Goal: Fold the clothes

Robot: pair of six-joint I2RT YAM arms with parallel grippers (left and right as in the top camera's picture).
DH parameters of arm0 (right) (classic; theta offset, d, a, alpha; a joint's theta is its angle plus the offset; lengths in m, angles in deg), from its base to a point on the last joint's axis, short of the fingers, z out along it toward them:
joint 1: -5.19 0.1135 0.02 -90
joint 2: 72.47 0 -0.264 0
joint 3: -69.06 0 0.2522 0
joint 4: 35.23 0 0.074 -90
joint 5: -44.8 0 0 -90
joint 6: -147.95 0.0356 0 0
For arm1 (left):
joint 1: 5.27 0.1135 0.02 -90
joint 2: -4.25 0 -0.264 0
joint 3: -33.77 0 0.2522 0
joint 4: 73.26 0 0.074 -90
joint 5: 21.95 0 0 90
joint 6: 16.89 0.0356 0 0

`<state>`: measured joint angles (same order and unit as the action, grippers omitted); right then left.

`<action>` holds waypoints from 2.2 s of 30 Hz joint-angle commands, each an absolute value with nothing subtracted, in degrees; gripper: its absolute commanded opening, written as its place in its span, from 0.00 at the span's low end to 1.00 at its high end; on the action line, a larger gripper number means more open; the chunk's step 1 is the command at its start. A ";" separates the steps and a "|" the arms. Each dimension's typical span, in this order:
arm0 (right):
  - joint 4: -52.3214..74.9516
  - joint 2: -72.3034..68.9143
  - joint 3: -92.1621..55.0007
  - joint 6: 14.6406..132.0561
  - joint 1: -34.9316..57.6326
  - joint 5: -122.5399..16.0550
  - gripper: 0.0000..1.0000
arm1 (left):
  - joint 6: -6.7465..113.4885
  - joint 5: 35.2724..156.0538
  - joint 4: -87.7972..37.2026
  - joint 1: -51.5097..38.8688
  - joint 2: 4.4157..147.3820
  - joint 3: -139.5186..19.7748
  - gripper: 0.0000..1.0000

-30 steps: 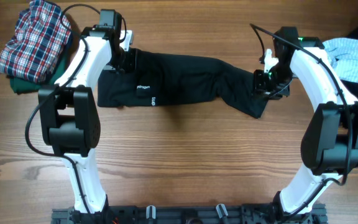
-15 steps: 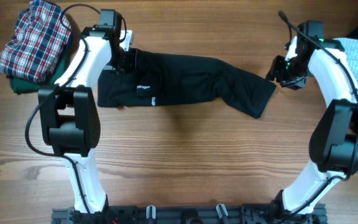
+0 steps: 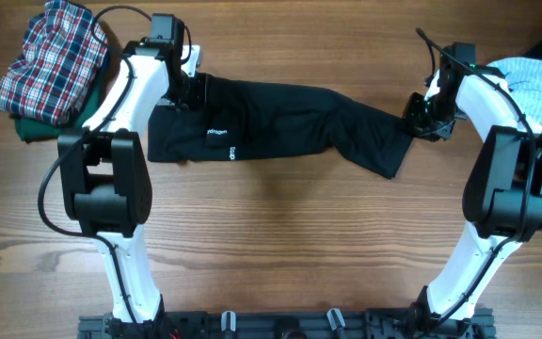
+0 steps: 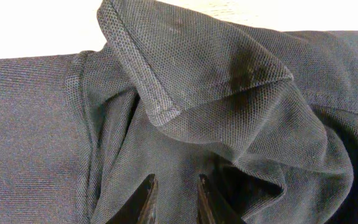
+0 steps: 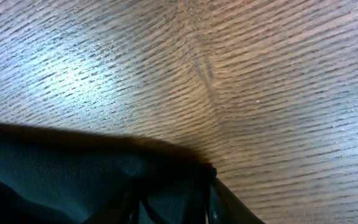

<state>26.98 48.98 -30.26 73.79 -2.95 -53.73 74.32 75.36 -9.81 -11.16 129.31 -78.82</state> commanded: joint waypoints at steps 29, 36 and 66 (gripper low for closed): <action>7.96 49.92 -30.72 60.87 -5.29 -54.13 0.05 | 74.39 75.45 -10.38 -11.10 130.05 -78.45 0.22; 5.38 49.94 -30.72 59.43 -5.29 -46.59 0.05 | 74.39 75.42 -9.77 -11.10 130.05 -78.45 0.22; 19.61 40.57 -34.74 61.41 3.10 -60.20 0.99 | 73.97 82.99 -11.93 -11.10 130.05 -78.45 0.72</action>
<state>19.11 40.87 -34.11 59.40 0.15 -62.26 74.12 78.00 -11.32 -11.16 129.31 -78.82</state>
